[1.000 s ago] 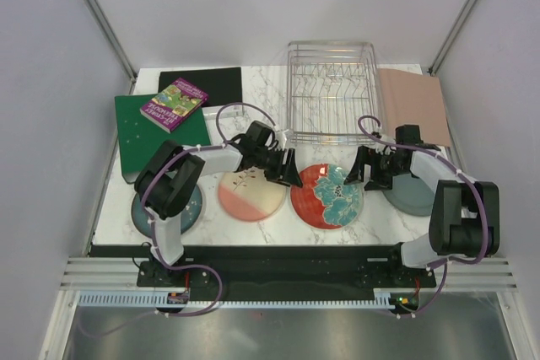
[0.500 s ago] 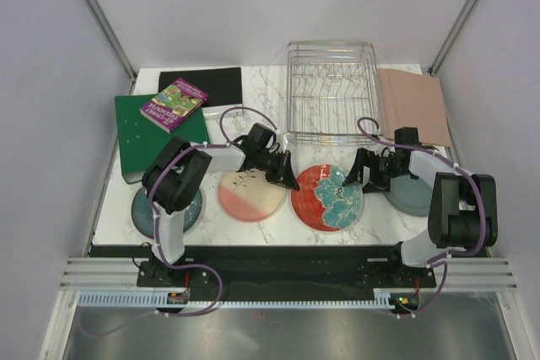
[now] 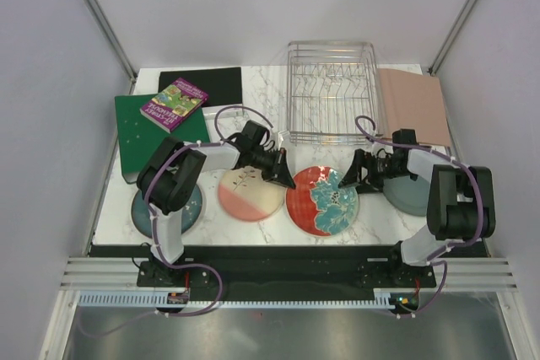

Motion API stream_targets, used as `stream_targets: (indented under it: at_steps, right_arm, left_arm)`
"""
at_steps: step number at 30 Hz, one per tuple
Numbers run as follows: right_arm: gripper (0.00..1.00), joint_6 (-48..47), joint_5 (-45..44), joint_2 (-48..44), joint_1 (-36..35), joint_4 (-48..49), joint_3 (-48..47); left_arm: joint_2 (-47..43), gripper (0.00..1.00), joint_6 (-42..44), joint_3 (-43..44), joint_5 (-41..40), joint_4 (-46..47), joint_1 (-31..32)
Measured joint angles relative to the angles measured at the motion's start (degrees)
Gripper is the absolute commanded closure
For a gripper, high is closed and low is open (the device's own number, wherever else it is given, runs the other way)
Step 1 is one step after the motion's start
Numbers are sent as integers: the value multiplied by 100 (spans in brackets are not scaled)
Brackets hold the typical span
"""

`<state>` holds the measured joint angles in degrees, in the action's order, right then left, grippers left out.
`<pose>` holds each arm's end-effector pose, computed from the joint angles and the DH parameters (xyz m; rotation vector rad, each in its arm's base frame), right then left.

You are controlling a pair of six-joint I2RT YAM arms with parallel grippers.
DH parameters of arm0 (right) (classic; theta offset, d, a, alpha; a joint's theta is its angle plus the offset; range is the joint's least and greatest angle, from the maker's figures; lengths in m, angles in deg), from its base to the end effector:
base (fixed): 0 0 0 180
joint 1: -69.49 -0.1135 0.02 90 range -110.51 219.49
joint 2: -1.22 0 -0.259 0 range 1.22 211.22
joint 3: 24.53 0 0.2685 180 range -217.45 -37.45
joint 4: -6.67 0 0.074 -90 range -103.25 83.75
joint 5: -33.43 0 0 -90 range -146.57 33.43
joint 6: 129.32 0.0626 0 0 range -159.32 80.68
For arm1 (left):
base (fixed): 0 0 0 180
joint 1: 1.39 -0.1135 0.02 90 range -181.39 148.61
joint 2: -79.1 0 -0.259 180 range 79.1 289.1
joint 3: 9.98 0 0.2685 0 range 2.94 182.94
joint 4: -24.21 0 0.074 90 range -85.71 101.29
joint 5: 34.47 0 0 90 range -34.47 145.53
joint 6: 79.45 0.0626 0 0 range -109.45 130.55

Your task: Load the plates into the dish rack

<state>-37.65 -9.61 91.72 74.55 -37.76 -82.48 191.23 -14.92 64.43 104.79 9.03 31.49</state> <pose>0.2778 0.0213 0.1143 0.0246 2.6727 1.1501 0.3095 -0.2566 0.0975 0.5691 2.5774 -1.4711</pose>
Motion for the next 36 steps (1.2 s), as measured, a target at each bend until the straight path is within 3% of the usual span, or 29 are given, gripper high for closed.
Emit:
stream_targets:
  at_steps: [6,12,17,20,21,24,27,32,36]
  right_arm:
    - [21,-155,470,527,-9,-81,-26]
    - [37,-328,584,636,-133,-83,-48]
    - [65,-520,570,852,-173,-85,-155]
    - [87,-603,562,887,-164,-105,-192]
    - [99,-634,649,887,-146,-151,-205]
    - [100,-802,946,839,-157,-256,-234]
    - [100,-824,931,715,-234,-284,-271]
    - [100,-1102,634,452,-249,-903,-688]
    - [100,-1869,337,262,-313,-1845,-1519]
  left_arm:
    - [-2,98,-13,-2,216,118,-59]
    - [-2,98,-138,-7,393,407,-68]
    - [-2,98,-181,-7,448,483,-94]
    - [-2,98,-188,-7,492,501,-149]
    - [2,89,-186,-7,455,494,-173]
    - [66,64,-203,-7,319,492,-275]
    - [37,51,-195,-7,348,431,-319]
    - [-459,41,131,-9,387,-140,-553]
    - [-1405,34,678,-7,459,-870,-1237]
